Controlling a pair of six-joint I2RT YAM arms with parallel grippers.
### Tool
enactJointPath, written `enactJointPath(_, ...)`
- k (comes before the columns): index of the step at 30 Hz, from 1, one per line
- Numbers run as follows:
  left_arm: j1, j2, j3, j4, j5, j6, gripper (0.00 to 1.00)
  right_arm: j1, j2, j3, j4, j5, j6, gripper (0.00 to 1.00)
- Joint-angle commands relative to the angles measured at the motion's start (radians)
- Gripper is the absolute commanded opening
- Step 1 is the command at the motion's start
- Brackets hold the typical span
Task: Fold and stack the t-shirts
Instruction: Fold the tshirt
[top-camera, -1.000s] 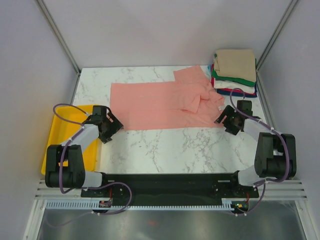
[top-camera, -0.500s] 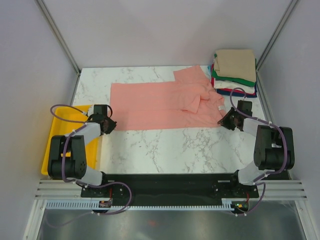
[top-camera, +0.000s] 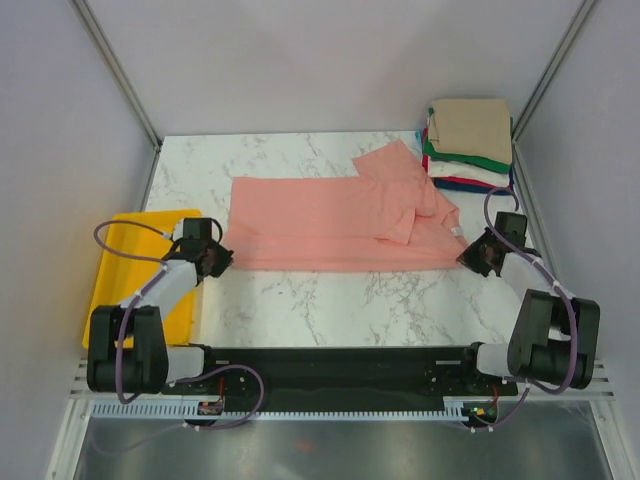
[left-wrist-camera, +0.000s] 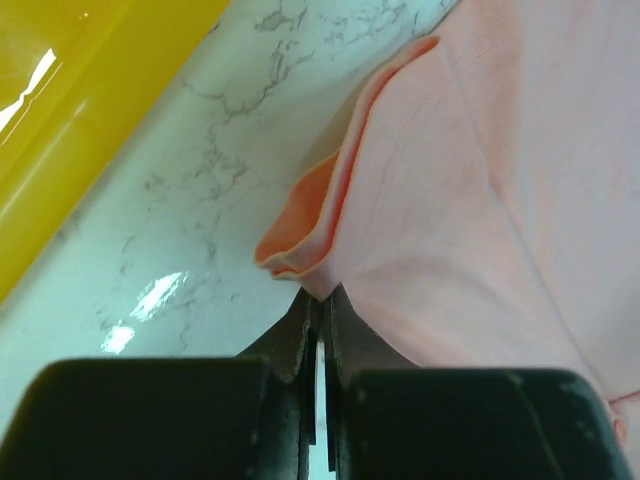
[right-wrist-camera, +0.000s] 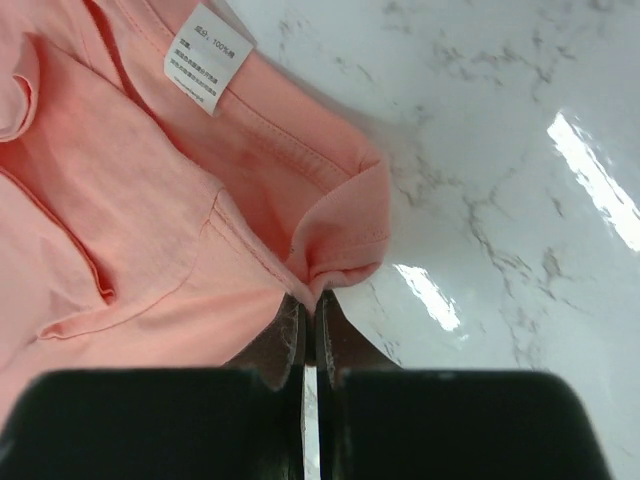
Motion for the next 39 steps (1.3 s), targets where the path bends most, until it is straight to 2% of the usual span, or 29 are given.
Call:
enactJointPath(1,0.008,-0.116,-0.037,-0.097,-0.013,-0.038,0.02,-0.029,-0.089,-0.034,-0.095,0.113,-0.001,0.0)
enactJointPath(5,0.008,-0.237,-0.129,-0.12,0.064,-0.08,0.02,-0.046,-0.139,-0.079,-0.128,0.171,0.003,0.01)
enactJointPath(8,0.008,-0.306,-0.182,-0.158,0.099,-0.086,0.02,-0.068,-0.151,-0.111,-0.132,0.176,0.005,0.08)
enactJointPath(9,0.007,-0.325,-0.21,-0.183,0.141,-0.097,0.02,-0.074,-0.149,-0.116,-0.135,0.163,0.002,0.14)
enactJointPath(11,-0.006,-0.404,-0.244,-0.195,0.194,-0.123,0.04,-0.086,-0.145,-0.111,-0.138,0.122,-0.005,0.4)
enactJointPath(12,-0.016,-0.435,-0.271,-0.206,0.227,-0.13,0.21,-0.086,-0.149,-0.108,-0.139,0.093,-0.011,0.5)
enactJointPath(13,-0.024,-0.467,-0.273,-0.223,0.234,-0.135,0.32,-0.086,-0.156,-0.103,-0.139,0.078,-0.014,0.63)
enactJointPath(15,-0.035,-0.561,-0.24,-0.279,0.242,-0.121,0.63,-0.085,-0.198,-0.096,-0.141,0.033,-0.034,0.67)
enactJointPath(16,-0.035,-0.586,-0.21,-0.307,0.236,-0.103,0.69,-0.085,-0.218,-0.087,-0.145,0.024,-0.041,0.7)
enactJointPath(17,-0.035,-0.615,-0.178,-0.338,0.226,-0.054,0.75,-0.083,-0.241,-0.079,-0.153,0.013,-0.049,0.7)
enactJointPath(20,-0.033,-0.617,-0.005,-0.39,0.217,0.079,0.77,-0.048,-0.353,-0.042,-0.182,0.019,-0.067,0.71)
enactJointPath(23,-0.033,-0.581,0.096,-0.444,0.22,0.228,0.75,0.047,-0.387,0.004,-0.175,0.022,-0.072,0.71)
enactJointPath(27,-0.033,-0.52,0.233,-0.514,0.203,0.391,0.75,0.292,-0.274,0.1,-0.15,0.077,-0.06,0.7)
enactJointPath(29,-0.033,-0.495,0.262,-0.527,0.187,0.461,0.75,0.342,-0.181,0.114,-0.119,0.085,-0.029,0.64)
enactJointPath(32,-0.032,-0.488,0.241,-0.51,0.148,0.451,0.74,0.369,-0.089,0.101,-0.026,0.067,0.001,0.56)
enactJointPath(34,-0.032,-0.475,0.244,-0.504,0.199,0.459,0.74,0.406,-0.039,0.11,0.003,0.096,0.006,0.52)
enactJointPath(39,-0.032,-0.477,0.238,-0.493,0.188,0.457,0.73,0.446,0.096,0.145,0.031,0.113,0.018,0.48)
